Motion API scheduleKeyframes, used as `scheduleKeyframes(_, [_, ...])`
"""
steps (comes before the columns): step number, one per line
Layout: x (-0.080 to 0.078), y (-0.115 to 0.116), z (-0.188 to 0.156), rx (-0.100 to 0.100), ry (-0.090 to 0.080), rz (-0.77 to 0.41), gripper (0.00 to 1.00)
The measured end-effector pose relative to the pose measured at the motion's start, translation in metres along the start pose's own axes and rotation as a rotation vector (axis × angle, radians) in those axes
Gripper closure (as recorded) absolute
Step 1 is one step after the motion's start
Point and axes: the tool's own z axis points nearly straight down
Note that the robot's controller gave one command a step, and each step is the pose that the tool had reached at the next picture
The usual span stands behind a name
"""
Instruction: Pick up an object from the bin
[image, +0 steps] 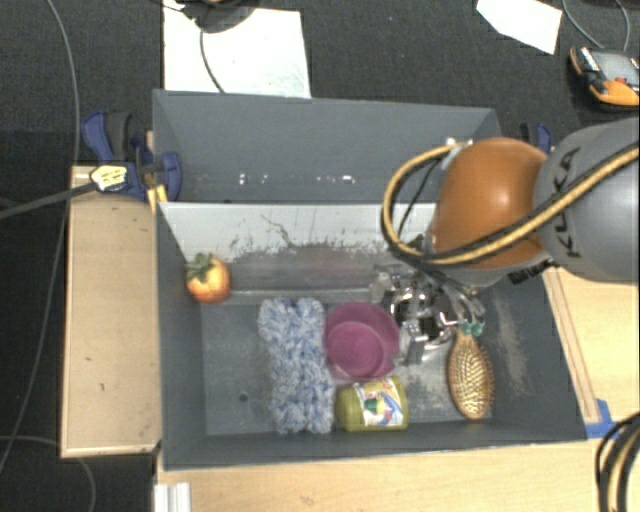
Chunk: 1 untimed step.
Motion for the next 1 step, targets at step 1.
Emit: scheduleKeyframes(1, [0.0215, -0.0123, 0.0354, 0.001, -0.004, -0.117, 0.00])
